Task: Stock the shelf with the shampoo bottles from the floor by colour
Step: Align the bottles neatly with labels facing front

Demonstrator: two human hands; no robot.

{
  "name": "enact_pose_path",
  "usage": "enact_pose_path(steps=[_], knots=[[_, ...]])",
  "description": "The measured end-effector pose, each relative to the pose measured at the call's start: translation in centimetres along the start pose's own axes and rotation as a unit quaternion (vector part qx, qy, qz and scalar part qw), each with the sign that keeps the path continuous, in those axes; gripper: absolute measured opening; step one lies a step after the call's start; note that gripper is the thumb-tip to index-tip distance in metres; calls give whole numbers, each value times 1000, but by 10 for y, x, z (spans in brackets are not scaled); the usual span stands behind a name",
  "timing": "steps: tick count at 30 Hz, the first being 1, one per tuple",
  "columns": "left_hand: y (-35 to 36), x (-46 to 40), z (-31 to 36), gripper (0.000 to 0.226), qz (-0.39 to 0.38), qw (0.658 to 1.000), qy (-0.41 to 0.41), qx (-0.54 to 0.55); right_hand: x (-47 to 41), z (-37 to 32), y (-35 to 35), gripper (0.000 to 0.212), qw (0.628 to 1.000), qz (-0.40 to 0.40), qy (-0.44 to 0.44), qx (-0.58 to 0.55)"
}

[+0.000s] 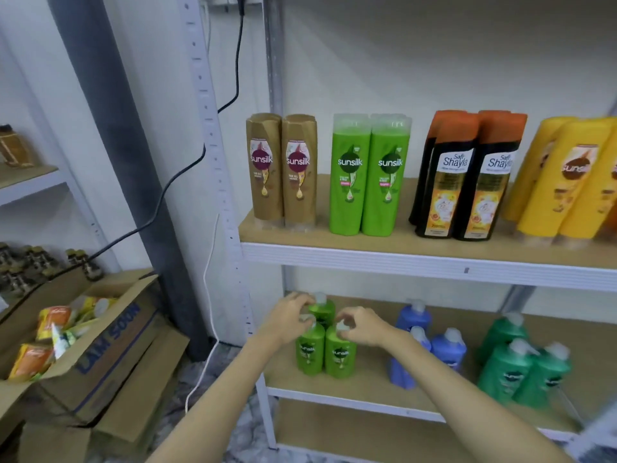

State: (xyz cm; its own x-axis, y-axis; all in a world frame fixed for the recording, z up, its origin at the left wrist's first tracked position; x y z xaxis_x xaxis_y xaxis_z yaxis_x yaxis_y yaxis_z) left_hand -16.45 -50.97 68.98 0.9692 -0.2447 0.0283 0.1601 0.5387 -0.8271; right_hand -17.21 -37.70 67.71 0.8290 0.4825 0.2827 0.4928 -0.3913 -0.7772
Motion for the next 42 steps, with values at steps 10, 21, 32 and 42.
enact_pose_path(steps=[10, 21, 32, 42], knots=[[118, -68, -125, 43, 30, 991, -11, -129, -82, 134, 68, 46, 984, -9, 106, 141], [216, -53, -193, 49, 154, 976, 14, -153, -117, 219, 155, 62, 986, 118, 63, 99], [200, -50, -187, 86, 259, 966, 4, -16, -116, 207, 160, 114, 969, 238, -3, -60], [227, -91, -208, 140, 185, 978, -9, 92, -145, 216, 170, 126, 929, 321, -33, -180]])
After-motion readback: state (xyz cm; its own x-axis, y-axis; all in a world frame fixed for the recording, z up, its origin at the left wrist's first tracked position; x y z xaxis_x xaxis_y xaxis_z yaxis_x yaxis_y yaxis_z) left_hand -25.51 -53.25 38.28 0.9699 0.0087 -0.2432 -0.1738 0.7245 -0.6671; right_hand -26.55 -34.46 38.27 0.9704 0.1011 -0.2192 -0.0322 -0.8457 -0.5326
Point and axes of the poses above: each hand's wrist, its own x-axis away from the middle knuckle, its own y-axis out of the palm, z = x × y, the point moved 9 cm from there along -x, towards the middle knuckle, and after that the axes turned 8 degrees about -z, right-handed, at the moved point
